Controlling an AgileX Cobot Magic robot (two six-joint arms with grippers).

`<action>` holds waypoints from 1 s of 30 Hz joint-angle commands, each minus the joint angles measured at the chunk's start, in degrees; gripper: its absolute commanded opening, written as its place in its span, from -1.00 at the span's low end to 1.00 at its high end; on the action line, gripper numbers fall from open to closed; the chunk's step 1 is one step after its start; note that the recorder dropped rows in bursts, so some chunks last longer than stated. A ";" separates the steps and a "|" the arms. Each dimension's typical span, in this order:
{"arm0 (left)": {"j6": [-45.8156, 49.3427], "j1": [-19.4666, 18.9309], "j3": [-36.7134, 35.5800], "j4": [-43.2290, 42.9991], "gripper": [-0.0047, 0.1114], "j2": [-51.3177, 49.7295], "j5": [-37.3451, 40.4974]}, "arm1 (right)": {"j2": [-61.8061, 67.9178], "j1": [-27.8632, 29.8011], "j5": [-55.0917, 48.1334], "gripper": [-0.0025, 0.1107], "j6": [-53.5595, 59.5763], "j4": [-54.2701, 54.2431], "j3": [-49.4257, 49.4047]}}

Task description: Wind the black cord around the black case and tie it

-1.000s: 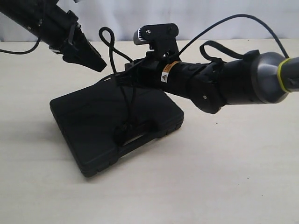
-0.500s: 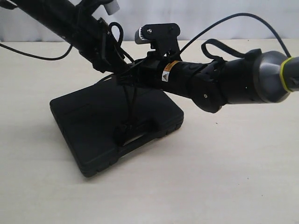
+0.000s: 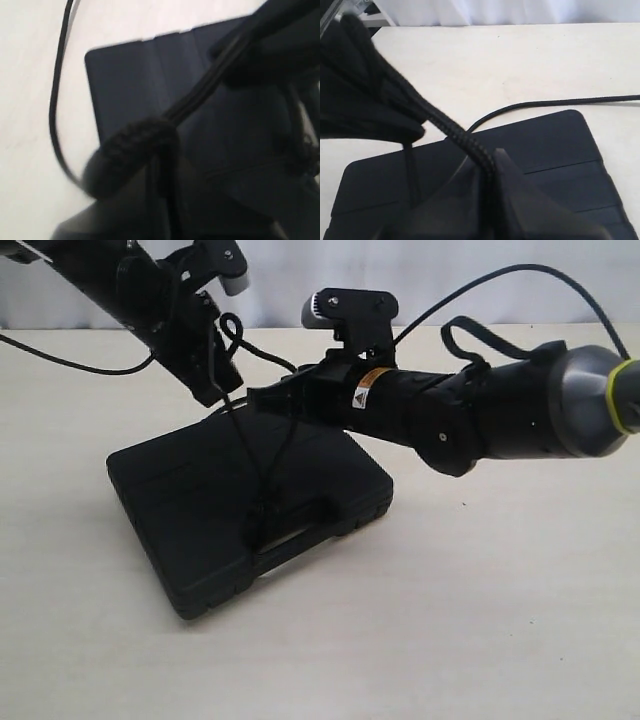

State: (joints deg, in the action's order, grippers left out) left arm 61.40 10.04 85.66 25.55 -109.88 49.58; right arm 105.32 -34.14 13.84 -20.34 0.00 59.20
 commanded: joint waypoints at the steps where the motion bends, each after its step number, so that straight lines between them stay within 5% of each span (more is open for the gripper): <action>1: -10.17 -0.74 0.30 -12.62 -0.92 -0.04 0.57 | -1.57 2.58 -3.40 -0.88 0.02 -3.16 0.06; 8: -11.92 -4.03 0.30 -13.33 -0.92 1.00 2.24 | -1.79 4.15 -1.08 -0.88 0.16 -3.67 -3.60; 15: -6.24 -3.35 0.30 -7.47 -0.92 1.02 0.15 | -1.79 4.01 -4.66 -0.84 0.16 0.00 -4.09; 25: -6.08 -3.26 0.30 -6.30 -0.92 1.02 -1.53 | -6.79 4.12 -11.78 0.02 0.16 4.03 -3.32; 30: -6.10 -3.26 0.30 -6.30 -0.92 1.02 -1.90 | -11.52 5.50 -26.44 0.10 0.16 11.80 -0.67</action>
State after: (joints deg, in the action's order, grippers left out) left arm 55.30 6.75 85.66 19.70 -109.34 49.61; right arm 96.33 -29.81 -4.45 -20.34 8.04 57.24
